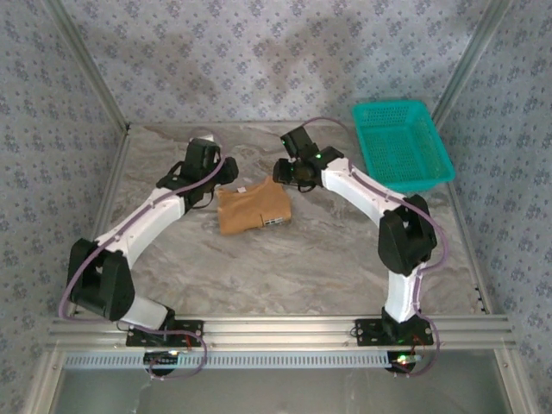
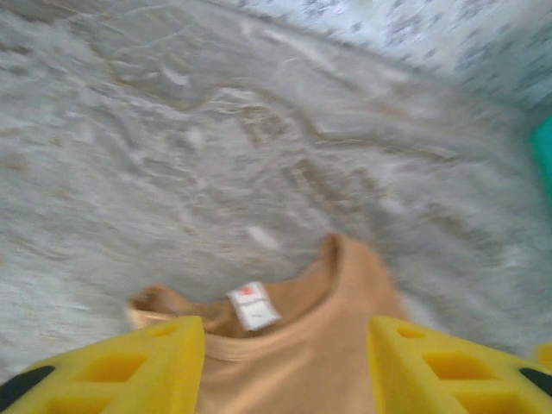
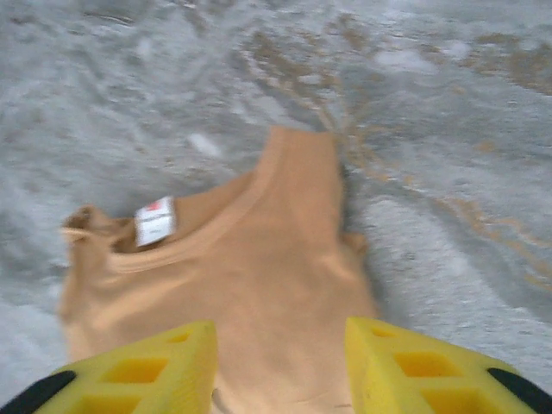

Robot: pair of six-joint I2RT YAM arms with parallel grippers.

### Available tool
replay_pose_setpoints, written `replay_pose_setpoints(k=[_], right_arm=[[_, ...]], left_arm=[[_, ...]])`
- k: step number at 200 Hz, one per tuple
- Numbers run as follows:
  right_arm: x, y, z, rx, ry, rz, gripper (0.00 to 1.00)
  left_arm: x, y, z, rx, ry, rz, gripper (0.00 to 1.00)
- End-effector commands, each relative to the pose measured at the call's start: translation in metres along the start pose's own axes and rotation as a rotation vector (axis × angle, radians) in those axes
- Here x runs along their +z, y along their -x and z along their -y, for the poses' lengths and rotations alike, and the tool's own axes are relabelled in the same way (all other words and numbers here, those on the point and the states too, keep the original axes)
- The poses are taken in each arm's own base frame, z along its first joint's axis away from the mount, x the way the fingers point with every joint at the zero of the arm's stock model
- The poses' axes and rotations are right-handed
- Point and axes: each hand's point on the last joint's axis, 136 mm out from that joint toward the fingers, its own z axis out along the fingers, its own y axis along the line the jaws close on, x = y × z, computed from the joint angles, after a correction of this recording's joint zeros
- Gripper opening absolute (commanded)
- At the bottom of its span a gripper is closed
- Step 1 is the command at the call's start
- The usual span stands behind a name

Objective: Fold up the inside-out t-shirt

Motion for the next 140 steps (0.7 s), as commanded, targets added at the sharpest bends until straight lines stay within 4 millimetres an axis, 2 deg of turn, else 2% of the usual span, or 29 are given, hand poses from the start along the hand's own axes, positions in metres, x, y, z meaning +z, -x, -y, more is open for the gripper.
replay_pose_setpoints(k=[1,21,39,56,73,88,111,123,140], right_arm=[[0.027,-0.021,-0.009,0.14,0.058,-0.063,0.37],[0.051,-0.038,-0.006,0.193,0.065,-0.13,0.31],[0.073,-0.065,0.008,0.234,0.033,-0.198,0.26],[0.089,-0.097,0.028,0.281,-0.012,-0.259,0.24],[0.093,-0.122,0.046,0.305,-0.064,-0.287,0.23],[0.093,-0.137,0.054,0.304,-0.098,-0.292,0.24],[0.089,-0.148,0.046,0.277,-0.103,-0.293,0.23],[0.081,-0.142,0.038,0.24,-0.101,-0.267,0.25],[0.063,-0.122,0.024,0.185,-0.069,-0.2,0.32]], left_arm=[[0.026,-0.052,-0.002,-0.201,-0.063,-0.137,0.49],[0.053,-0.087,-0.002,-0.311,-0.114,-0.22,0.47],[0.069,-0.12,-0.019,-0.344,-0.066,-0.292,0.45],[0.071,-0.146,-0.044,-0.31,0.03,-0.339,0.45],[0.063,-0.163,-0.072,-0.232,0.148,-0.377,0.45],[0.055,-0.168,-0.091,-0.153,0.228,-0.388,0.46],[0.047,-0.155,-0.1,-0.062,0.284,-0.37,0.47],[0.042,-0.139,-0.096,-0.026,0.293,-0.34,0.48],[0.034,-0.114,-0.078,0.0,0.269,-0.272,0.48]])
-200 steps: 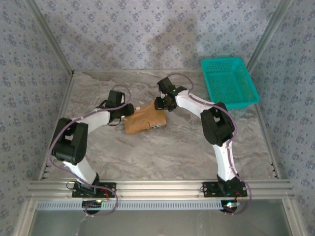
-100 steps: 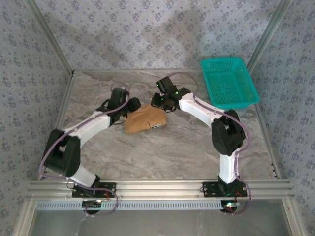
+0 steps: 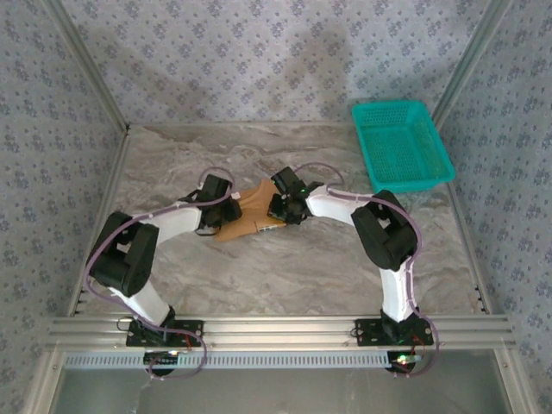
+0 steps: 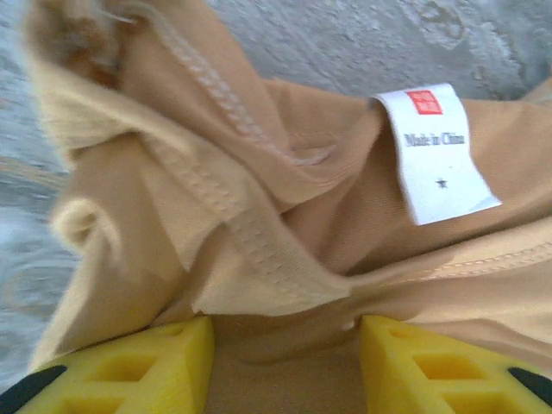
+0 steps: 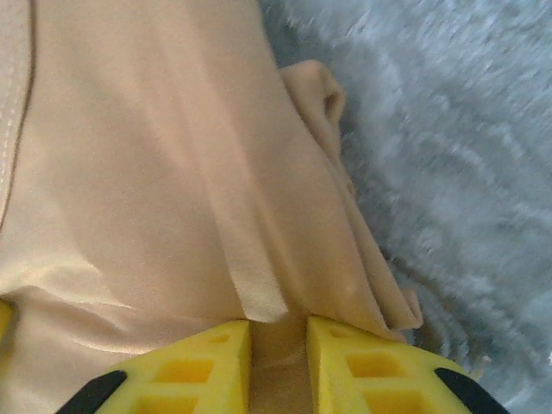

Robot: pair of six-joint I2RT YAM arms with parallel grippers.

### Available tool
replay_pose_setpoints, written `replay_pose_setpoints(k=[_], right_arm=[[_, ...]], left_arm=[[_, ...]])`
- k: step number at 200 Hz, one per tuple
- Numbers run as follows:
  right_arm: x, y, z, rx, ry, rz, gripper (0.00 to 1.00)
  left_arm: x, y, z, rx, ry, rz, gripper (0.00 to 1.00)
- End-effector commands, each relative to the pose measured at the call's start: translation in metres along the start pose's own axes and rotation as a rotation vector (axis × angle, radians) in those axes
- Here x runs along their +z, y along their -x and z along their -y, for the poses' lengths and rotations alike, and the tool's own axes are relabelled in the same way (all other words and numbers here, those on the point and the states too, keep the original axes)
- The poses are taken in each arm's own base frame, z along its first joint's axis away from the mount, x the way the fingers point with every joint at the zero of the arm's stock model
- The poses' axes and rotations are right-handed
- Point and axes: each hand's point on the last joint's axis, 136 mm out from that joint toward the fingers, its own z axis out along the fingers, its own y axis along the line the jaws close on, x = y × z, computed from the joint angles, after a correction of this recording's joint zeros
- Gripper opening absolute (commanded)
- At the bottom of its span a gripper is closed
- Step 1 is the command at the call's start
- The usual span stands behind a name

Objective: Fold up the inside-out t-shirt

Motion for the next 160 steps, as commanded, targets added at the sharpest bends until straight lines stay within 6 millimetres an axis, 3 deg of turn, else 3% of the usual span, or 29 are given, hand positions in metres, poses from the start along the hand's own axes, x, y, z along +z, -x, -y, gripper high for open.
replay_pose_setpoints(k=[1,20,36,50,62,90,123,143,160], right_arm=[[-0.021,-0.005,0.007,-0.044,-0.068,0.026,0.32],[-0.057,0.015,0.006,-0.109,-0.086,0.133,0.47],[-0.083,0.024,0.022,-0.104,-0.131,0.205,0.53],[-0.1,0.035,0.039,-0.079,-0.155,0.251,0.55],[-0.103,0.032,0.067,-0.047,-0.193,0.241,0.55],[-0.117,0.035,0.097,-0.004,-0.217,0.255,0.55],[-0.122,0.034,0.111,0.015,-0.224,0.264,0.55],[-0.12,0.035,0.114,0.019,-0.227,0.262,0.55],[-0.12,0.037,0.114,0.02,-0.227,0.264,0.55]], left_arm=[[-0.031,0.021,-0.002,0.087,0.081,0.074,0.48],[-0.055,0.035,0.032,0.104,0.024,0.156,0.54],[-0.066,0.032,0.065,0.076,-0.077,0.199,0.56],[-0.065,0.019,0.096,0.037,-0.215,0.198,0.57],[-0.054,0.006,0.107,-0.009,-0.304,0.177,0.58],[-0.017,-0.017,0.081,-0.054,-0.242,0.112,0.58],[0.013,-0.029,0.038,-0.044,-0.124,0.039,0.59],[0.027,-0.027,0.016,-0.031,-0.085,0.002,0.59],[0.035,-0.012,0.002,-0.026,-0.075,-0.013,0.59]])
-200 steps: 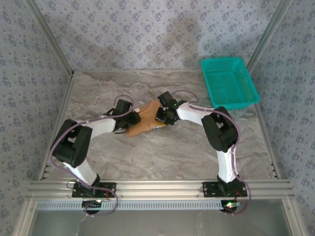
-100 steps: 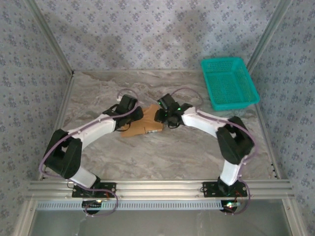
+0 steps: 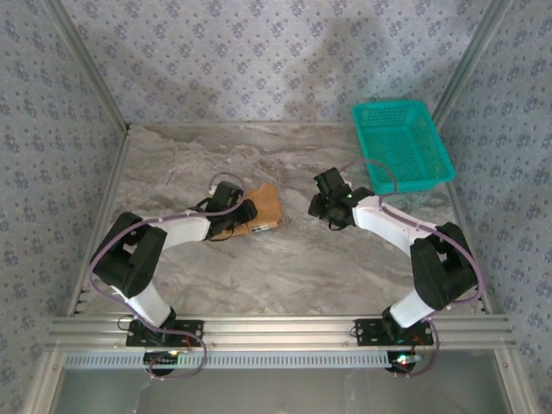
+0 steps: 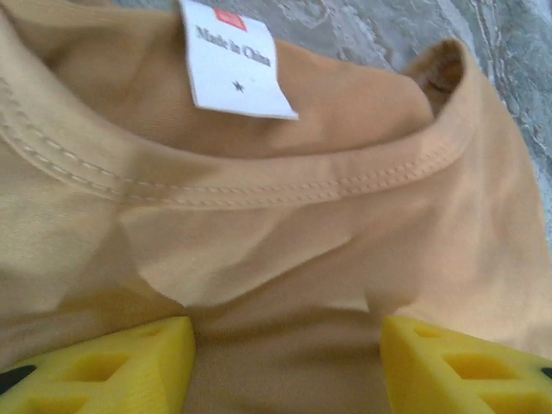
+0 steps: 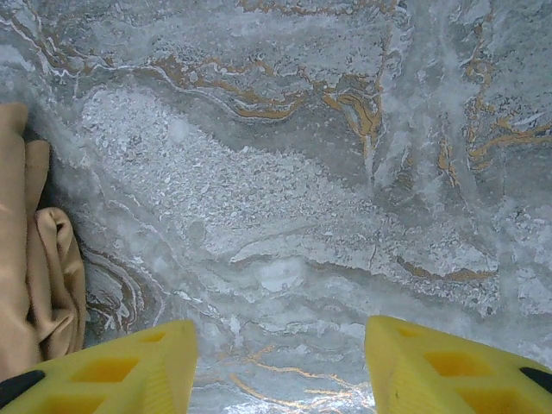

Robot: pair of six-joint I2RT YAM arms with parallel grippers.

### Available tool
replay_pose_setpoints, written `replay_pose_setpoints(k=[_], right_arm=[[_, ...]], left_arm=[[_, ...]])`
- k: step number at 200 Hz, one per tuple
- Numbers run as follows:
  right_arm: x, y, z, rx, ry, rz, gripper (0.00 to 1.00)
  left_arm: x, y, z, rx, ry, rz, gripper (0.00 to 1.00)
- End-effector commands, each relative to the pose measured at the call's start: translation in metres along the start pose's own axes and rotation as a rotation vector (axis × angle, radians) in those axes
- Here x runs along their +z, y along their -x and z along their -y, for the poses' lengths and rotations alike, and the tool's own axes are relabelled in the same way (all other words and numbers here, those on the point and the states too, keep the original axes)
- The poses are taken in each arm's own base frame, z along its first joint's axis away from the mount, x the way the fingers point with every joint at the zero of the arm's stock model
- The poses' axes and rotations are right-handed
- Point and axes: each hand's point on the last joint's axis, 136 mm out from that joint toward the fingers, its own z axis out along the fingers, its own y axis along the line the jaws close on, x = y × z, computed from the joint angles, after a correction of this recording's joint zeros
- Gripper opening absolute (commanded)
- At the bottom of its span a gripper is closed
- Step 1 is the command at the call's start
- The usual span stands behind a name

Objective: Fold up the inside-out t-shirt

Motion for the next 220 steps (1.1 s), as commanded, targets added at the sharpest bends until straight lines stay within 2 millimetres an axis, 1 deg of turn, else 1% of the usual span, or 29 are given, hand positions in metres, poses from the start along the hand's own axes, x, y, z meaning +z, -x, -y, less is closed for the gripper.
replay_pose_setpoints(k=[1,14,30,44,60,72,96,111,127,143,153,157,167,183,202,211,220], right_arm=[[-0.005,0.007,0.006,-0.009,-0.015,0.023,0.55],[-0.005,0.009,0.006,-0.009,-0.015,0.026,0.55],[-0.005,0.012,0.006,-0.01,-0.018,0.028,0.55],[-0.004,0.014,0.007,-0.009,-0.02,0.024,0.55],[-0.003,0.018,0.008,-0.009,-0.023,0.025,0.55],[-0.003,0.02,0.009,-0.008,-0.027,0.025,0.55],[-0.002,0.022,0.013,-0.01,-0.036,0.03,0.55],[-0.001,0.023,0.013,-0.017,-0.036,0.03,0.55],[-0.003,0.025,0.012,-0.03,-0.031,0.032,0.55],[-0.005,0.026,0.01,-0.045,-0.025,0.034,0.55],[-0.006,0.027,0.009,-0.047,-0.022,0.038,0.55],[-0.007,0.027,0.009,-0.05,-0.018,0.04,0.55],[-0.007,0.028,0.007,-0.053,-0.012,0.041,0.56],[-0.007,0.026,0.005,-0.055,-0.001,0.035,0.56],[-0.005,0.024,0.004,-0.061,-0.001,0.028,0.56],[-0.005,0.023,0.004,-0.063,-0.004,0.025,0.56],[-0.006,0.022,0.006,-0.064,-0.01,0.025,0.56]], left_arm=[[0.017,0.001,-0.044,0.017,0.093,-0.074,0.59],[0.022,0.018,-0.051,0.016,0.085,-0.079,0.6],[0.029,0.045,-0.057,0.031,0.077,-0.073,0.6],[0.037,0.071,-0.06,0.049,0.056,-0.078,0.6],[0.046,0.103,-0.068,0.052,0.061,-0.086,0.6],[0.052,0.123,-0.072,0.053,0.06,-0.083,0.6],[0.054,0.156,-0.072,0.086,0.078,-0.048,0.61],[0.052,0.169,-0.073,0.103,0.094,-0.028,0.62],[0.045,0.174,-0.069,0.093,0.092,-0.021,0.63],[0.033,0.172,-0.057,0.081,0.061,0.011,0.64],[0.024,0.17,-0.045,0.078,0.035,0.035,0.67],[0.021,0.17,-0.04,0.077,0.019,0.046,0.73],[0.011,0.17,-0.024,0.074,-0.025,0.082,0.8],[0.003,0.166,-0.003,0.068,-0.087,0.111,0.82],[0.007,0.16,0.011,0.067,-0.127,0.114,0.83],[0.017,0.154,0.008,0.051,-0.122,0.1,0.84],[0.03,0.147,0.001,0.032,-0.112,0.073,0.84]])
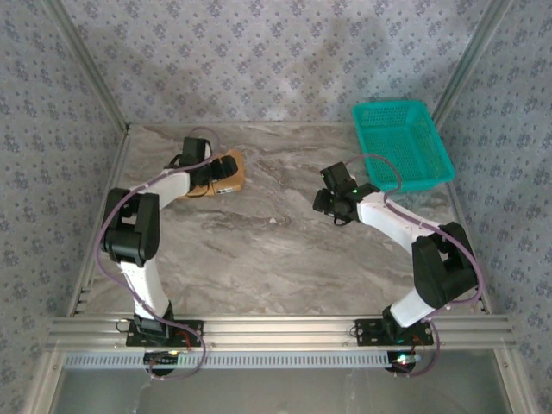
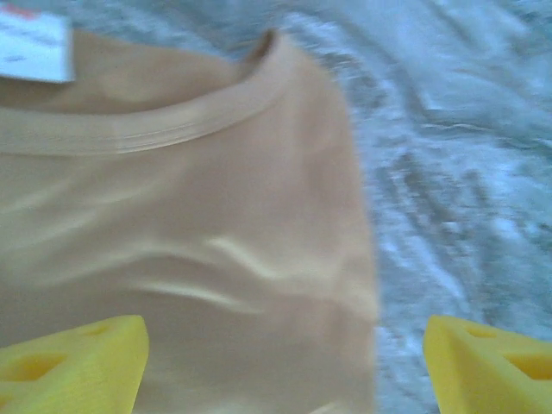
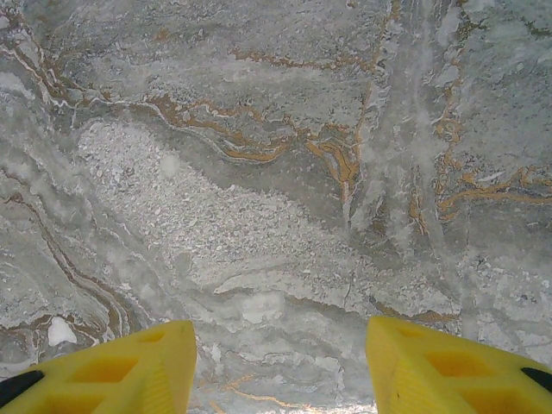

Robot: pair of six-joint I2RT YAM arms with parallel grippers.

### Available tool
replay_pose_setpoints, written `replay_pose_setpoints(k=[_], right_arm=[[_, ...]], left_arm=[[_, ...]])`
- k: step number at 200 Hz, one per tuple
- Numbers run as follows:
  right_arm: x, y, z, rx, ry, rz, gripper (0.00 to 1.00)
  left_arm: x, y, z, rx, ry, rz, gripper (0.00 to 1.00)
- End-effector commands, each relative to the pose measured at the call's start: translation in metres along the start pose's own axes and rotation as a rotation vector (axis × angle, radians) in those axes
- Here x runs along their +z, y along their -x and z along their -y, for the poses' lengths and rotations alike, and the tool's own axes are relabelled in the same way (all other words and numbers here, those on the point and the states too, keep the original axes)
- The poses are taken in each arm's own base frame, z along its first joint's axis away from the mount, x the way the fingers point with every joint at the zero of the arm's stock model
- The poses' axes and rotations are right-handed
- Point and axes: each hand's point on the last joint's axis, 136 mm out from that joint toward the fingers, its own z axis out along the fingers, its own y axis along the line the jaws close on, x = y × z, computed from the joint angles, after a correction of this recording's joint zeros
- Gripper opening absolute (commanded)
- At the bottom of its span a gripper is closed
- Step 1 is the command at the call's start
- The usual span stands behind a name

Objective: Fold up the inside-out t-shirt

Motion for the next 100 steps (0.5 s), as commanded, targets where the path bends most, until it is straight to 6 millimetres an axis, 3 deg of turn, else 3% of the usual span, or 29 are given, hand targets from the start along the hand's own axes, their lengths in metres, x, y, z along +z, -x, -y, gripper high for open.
replay_pose_setpoints(k=[1,23,45,51,73,87,100], right_arm=[[-0.004,0.002,-0.001,-0.018,-0.005,0.003,0.56],[-0.006,-0.001,0.003,-0.015,-0.005,0.011,0.56],[-0.015,0.003,0.006,-0.073,-0.001,0.037,0.67],[-0.021,0.008,0.008,-0.093,-0.012,0.062,0.71],[-0.06,0.038,0.033,-0.2,-0.123,0.268,0.84],[-0.083,0.057,0.054,-0.211,-0.188,0.407,0.96],[-0.092,0.069,0.071,-0.269,-0.246,0.513,0.99]], left_arm=[[0.014,-0.003,0.001,-0.054,-0.034,0.005,0.84],[0.041,-0.029,-0.021,-0.072,-0.008,-0.074,0.86],[0.044,-0.041,-0.028,-0.054,0.001,-0.092,0.93],[0.042,-0.042,-0.027,-0.046,-0.005,-0.088,0.99],[0.022,-0.032,-0.01,0.021,-0.04,-0.049,1.0],[0.001,-0.023,0.004,0.081,-0.035,0.002,1.0],[-0.022,-0.017,0.015,0.151,0.006,0.057,1.0]])
